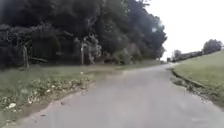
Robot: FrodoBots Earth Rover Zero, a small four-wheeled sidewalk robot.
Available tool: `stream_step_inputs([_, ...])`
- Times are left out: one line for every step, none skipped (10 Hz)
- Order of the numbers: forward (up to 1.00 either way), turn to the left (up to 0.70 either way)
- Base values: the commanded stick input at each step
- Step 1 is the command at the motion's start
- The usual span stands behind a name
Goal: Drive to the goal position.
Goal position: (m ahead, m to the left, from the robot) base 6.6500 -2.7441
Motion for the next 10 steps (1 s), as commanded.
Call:
stream_step_inputs([1.0, 0.0])
stream_step_inputs([1.0, 0.0])
stream_step_inputs([1.0, 0.0])
stream_step_inputs([1.0, -0.18])
stream_step_inputs([1.0, -0.37])
stream_step_inputs([1.0, -0.4])
stream_step_inputs([1.0, -0.4])
stream_step_inputs([1.0, -0.4])
stream_step_inputs([1.0, -0.4])
stream_step_inputs([1.0, -0.4])
